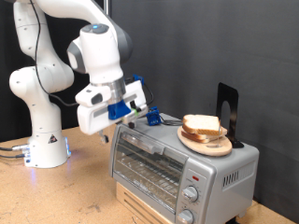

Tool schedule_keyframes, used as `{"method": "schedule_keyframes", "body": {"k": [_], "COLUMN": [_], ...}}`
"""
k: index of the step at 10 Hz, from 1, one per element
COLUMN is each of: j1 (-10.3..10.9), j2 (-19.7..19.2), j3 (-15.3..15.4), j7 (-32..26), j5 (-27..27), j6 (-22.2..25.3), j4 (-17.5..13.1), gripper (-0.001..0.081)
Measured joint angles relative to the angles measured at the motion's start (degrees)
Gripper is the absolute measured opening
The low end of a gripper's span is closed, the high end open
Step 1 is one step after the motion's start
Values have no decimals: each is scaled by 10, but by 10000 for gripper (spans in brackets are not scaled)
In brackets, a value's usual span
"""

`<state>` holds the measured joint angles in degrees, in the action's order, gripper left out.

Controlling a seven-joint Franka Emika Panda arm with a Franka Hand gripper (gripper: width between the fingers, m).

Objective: Make a piece of toast with the oven

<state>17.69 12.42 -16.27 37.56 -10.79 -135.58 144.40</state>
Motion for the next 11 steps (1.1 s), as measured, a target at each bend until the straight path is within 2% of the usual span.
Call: {"method": "schedule_keyframes", "body": {"k": [7,11], "j1": [-42,-62], "j2": [-11,-44], "j3": [-33,-46], "j7": [-42,-35], "j5": [33,34], "j6": [-7,-46], "j4": [9,-1], "gripper": [809,809]}}
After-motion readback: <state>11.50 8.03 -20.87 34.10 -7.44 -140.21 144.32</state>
